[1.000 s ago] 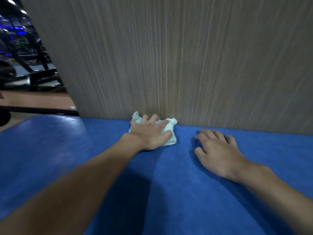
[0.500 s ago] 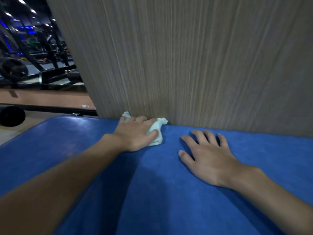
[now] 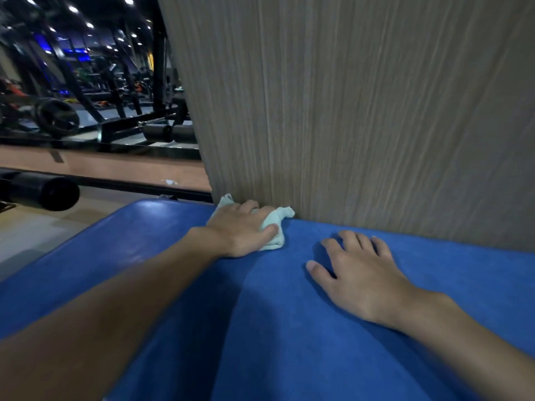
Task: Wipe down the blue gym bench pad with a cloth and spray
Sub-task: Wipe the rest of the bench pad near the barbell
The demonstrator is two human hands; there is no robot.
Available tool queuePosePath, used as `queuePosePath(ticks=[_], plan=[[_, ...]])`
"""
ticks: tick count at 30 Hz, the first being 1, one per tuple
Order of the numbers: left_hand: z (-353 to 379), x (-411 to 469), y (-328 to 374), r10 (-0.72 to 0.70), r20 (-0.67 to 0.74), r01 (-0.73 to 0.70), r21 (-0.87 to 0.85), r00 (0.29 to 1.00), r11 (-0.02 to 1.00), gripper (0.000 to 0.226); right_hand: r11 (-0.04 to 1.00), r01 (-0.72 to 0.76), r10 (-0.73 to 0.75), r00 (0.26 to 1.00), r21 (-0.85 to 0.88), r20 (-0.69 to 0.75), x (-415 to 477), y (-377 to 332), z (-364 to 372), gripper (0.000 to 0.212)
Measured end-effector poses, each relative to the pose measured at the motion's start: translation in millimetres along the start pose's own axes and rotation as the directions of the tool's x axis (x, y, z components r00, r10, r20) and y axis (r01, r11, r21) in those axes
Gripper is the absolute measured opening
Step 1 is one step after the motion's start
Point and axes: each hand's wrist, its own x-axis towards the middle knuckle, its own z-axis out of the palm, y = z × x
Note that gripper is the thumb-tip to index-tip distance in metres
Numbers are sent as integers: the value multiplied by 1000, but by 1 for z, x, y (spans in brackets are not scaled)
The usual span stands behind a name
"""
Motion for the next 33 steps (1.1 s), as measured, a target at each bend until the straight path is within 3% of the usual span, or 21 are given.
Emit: queuePosePath(ticks=[3, 8, 12, 16, 25, 29, 33], plan=[[9, 1, 4, 31, -14, -31, -12, 999, 999, 85, 1000, 28, -28, 1000, 5, -1, 12, -23, 3, 63], [3, -5, -59, -2, -19, 2, -26, 1000, 1000, 80, 997, 72, -72, 997, -21, -7, 31, -55, 10, 65], [0, -5, -101, -64, -43, 63, -8, 997, 998, 87, 991, 134, -134, 990, -16, -32, 47, -80, 14, 64], [1, -3, -126, -125, -47, 125, -7, 991, 992, 79, 981, 193, -193, 981, -14, -37, 58, -104, 19, 65], [1, 10, -149, -272, -43, 273, 16, 961, 962, 69, 981, 190, -190, 982, -35, 8, 69, -128, 25, 65], [-9, 1, -178, -422, 11, 422, 29, 906, 906, 71, 981, 187, -186, 982, -44, 28, 68, -128, 24, 65], [-4, 1, -159, -256, 4, 256, 30, 967, 966, 68, 983, 169, -167, 985, -72, 36, 72, -134, 28, 62]])
